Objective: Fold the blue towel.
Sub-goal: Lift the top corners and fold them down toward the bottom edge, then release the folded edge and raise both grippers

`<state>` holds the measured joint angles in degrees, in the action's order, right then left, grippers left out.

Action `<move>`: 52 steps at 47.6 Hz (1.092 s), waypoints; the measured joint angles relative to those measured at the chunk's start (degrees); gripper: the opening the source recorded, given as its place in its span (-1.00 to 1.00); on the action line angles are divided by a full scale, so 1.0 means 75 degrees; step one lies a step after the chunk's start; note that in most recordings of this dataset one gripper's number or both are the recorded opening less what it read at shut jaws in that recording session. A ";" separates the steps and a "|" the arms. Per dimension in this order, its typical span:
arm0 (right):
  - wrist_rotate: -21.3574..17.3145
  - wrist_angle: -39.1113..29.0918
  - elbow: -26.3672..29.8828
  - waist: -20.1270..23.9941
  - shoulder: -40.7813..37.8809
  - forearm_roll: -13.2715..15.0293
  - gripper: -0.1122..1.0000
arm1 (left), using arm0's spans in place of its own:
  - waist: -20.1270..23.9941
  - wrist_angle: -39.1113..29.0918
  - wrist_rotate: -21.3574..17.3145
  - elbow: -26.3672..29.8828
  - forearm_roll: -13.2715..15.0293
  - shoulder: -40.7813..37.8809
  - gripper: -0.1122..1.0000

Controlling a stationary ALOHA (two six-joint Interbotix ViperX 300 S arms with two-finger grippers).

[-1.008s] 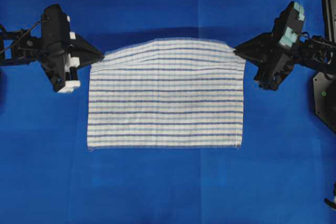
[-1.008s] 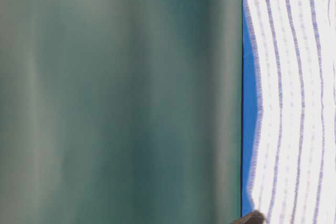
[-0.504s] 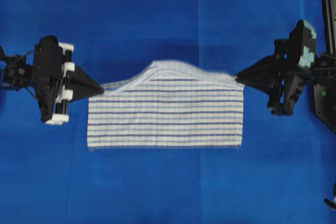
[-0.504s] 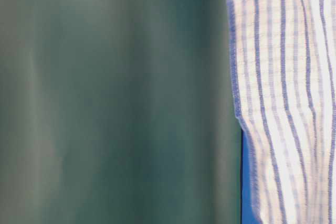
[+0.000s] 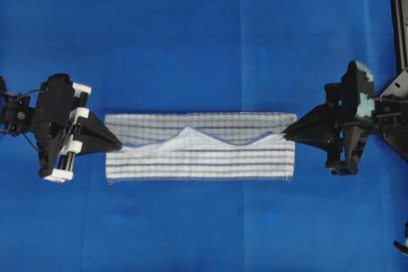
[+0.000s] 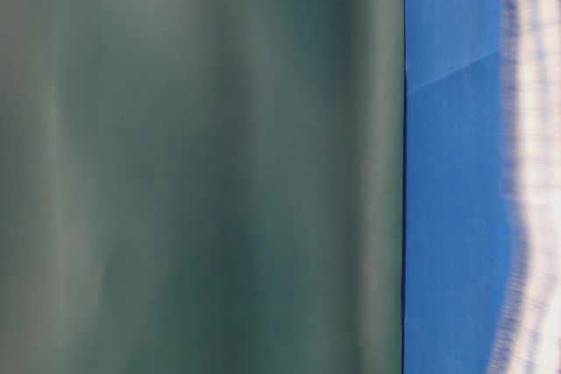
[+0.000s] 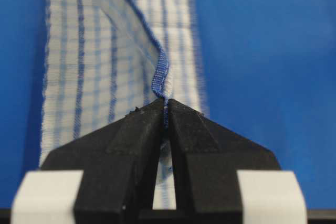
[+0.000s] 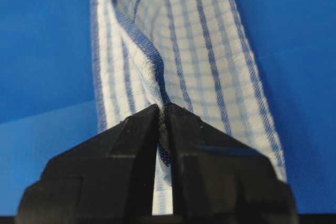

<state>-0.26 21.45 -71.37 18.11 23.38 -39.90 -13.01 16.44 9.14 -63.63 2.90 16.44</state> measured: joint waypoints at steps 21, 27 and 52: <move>0.0000 0.0105 0.0457 0.0773 -0.1266 -0.0738 -0.73 | -0.0246 0.0035 0.0105 0.0434 0.0000 -0.1113 -0.75; 0.0000 0.0094 0.0480 0.0809 -0.1266 -0.0738 -0.35 | -0.0258 0.0012 0.0422 0.0457 0.0000 -0.1184 -0.73; 0.1195 0.0012 0.0223 0.0398 0.0094 -0.0750 0.69 | 0.0410 -0.0902 0.0527 0.0422 -0.0023 0.0117 0.66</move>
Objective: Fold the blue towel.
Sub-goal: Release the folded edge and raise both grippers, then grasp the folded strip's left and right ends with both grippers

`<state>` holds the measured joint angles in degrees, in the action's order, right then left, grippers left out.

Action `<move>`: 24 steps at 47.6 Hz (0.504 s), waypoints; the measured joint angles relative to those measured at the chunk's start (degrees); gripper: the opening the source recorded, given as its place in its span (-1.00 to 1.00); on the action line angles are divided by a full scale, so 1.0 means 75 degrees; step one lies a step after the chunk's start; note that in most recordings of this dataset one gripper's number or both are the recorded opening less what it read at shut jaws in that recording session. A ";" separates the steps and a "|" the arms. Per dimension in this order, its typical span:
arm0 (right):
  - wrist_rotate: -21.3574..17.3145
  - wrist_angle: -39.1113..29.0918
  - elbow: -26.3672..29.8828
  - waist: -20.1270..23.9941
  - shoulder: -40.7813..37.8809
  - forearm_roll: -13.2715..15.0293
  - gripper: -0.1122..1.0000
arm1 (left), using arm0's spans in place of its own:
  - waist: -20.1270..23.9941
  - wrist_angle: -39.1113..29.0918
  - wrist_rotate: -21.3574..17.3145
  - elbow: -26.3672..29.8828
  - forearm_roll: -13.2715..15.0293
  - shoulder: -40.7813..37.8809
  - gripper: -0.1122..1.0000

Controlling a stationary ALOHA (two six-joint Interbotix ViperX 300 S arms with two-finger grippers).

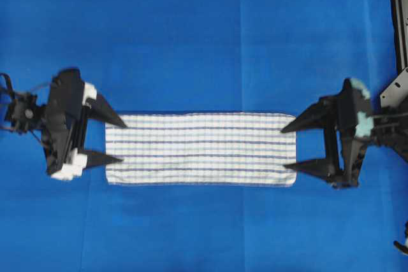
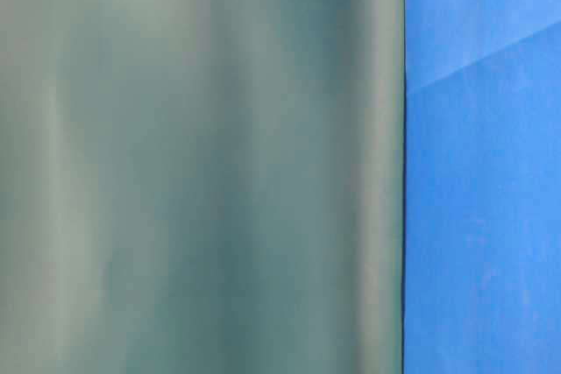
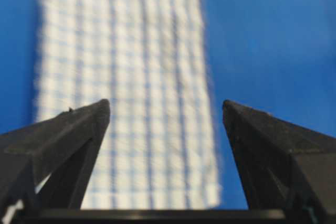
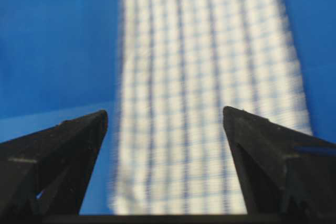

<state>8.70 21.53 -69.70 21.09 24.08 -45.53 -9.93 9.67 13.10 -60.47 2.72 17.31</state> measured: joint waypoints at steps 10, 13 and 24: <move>0.0539 -0.0340 -0.0117 -0.1043 0.0129 0.0000 0.69 | 0.0539 -0.0094 -0.0281 -0.0023 0.0000 -0.0059 0.66; 0.0680 -0.0398 -0.0117 -0.1359 -0.0012 0.0000 0.69 | 0.0621 -0.0094 -0.0340 -0.0023 0.0000 -0.0199 0.67; 0.0797 -0.0422 -0.0047 -0.1723 -0.1113 0.0000 0.69 | 0.0902 -0.0012 -0.0387 0.0012 -0.0012 -0.1348 0.66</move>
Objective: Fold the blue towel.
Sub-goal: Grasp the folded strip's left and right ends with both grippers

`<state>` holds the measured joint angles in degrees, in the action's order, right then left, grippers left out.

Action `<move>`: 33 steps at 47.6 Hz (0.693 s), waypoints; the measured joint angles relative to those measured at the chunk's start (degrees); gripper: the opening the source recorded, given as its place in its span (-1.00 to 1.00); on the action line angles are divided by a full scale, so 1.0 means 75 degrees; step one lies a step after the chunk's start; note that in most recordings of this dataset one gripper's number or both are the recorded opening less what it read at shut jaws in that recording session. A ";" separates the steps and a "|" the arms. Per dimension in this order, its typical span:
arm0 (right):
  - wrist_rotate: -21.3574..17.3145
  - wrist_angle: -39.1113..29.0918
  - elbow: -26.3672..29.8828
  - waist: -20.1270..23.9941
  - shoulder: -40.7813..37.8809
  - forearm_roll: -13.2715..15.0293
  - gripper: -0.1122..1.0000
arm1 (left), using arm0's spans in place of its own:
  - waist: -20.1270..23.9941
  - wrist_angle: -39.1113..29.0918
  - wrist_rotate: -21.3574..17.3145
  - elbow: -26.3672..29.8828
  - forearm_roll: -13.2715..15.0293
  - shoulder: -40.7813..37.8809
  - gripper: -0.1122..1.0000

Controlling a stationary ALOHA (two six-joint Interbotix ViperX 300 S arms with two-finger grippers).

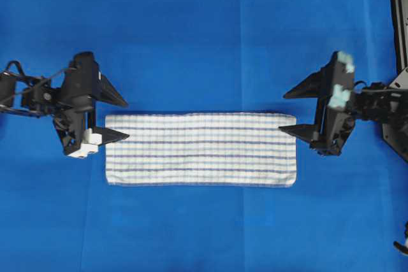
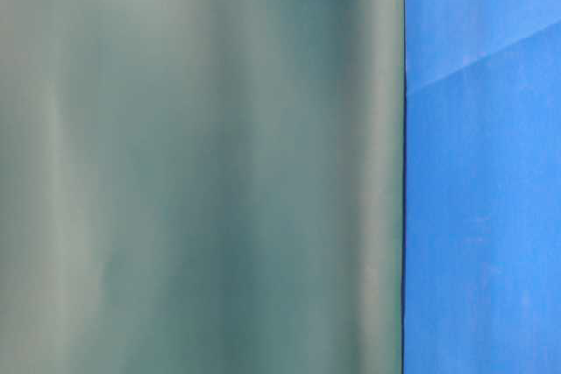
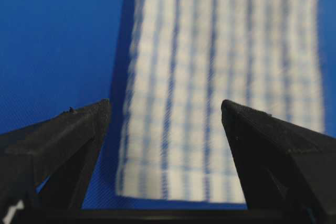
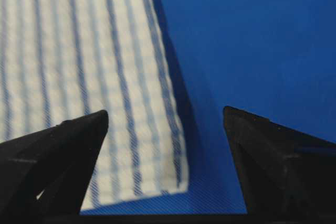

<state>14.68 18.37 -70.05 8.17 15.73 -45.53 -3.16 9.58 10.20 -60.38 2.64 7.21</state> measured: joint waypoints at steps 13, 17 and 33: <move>0.0000 0.0199 0.0281 -0.0012 -0.1242 -0.0070 0.68 | 0.0141 0.0305 0.0000 0.0035 0.0000 -0.0926 0.61; 0.0012 0.0281 0.0293 -0.0012 -0.1395 -0.0152 0.68 | 0.0141 0.0363 0.0035 0.0035 0.0000 -0.1008 0.58; 0.0012 0.0328 0.0293 0.0000 -0.1418 -0.0293 -0.01 | 0.0187 0.0363 0.0059 0.0082 0.0012 -0.1102 -0.40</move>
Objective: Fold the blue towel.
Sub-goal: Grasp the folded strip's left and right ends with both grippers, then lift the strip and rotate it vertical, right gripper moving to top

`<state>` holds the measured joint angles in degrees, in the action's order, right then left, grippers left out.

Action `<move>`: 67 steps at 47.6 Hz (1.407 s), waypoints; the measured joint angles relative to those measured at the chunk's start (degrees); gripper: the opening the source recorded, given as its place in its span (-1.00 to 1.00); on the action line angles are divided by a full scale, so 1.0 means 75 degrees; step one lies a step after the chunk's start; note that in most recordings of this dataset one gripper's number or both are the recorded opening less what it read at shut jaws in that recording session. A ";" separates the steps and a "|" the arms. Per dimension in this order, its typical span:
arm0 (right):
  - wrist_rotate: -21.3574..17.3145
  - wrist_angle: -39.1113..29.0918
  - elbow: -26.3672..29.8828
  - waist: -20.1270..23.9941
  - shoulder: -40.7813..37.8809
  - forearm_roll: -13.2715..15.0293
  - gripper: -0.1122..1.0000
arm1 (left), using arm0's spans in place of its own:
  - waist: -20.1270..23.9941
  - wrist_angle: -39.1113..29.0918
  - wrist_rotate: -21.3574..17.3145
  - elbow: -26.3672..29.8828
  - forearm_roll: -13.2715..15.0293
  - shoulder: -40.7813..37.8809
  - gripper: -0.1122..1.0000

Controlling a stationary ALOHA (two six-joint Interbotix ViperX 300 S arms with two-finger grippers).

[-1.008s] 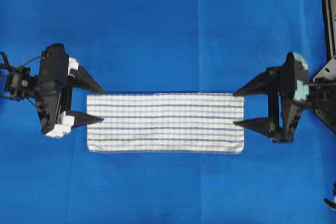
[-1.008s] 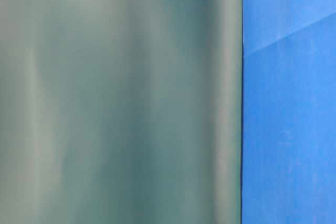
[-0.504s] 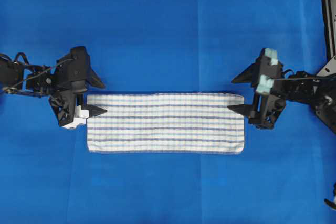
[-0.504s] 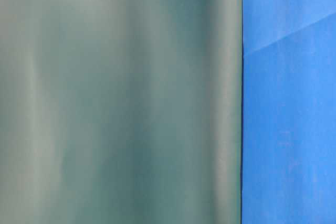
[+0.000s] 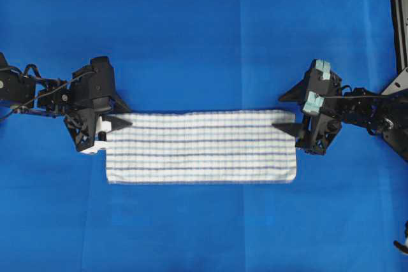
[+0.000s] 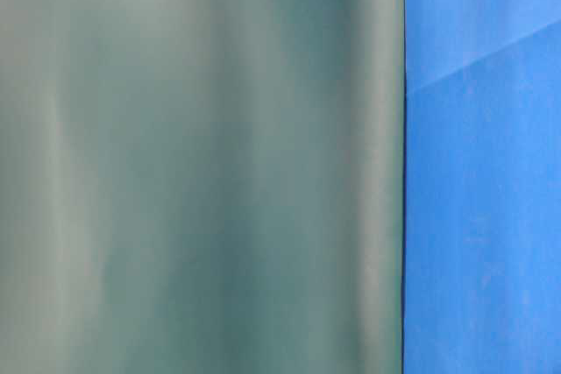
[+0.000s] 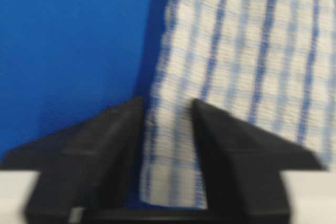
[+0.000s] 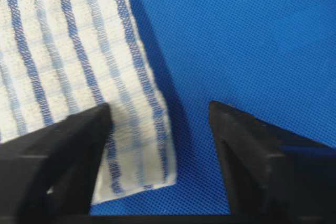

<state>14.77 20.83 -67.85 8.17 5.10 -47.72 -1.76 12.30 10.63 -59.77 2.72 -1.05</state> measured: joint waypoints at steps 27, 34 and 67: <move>0.0070 -0.0035 -0.0047 0.0035 0.0633 0.0000 -0.87 | -0.0023 -0.0691 -0.0012 0.0070 -0.0012 0.0434 -0.74; 0.0176 -0.0129 -0.0094 0.0035 0.1230 0.0000 -0.87 | -0.0023 -0.1266 -0.0023 0.0117 -0.0012 0.1102 -0.74; 0.1207 -0.1570 -0.0070 -0.0293 0.4359 0.0000 -0.87 | -0.0035 -0.2684 0.0000 0.0480 -0.0023 0.3562 -0.74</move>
<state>23.82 9.05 -68.38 5.98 37.79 -47.72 -2.02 -7.82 10.63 -56.16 2.55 25.66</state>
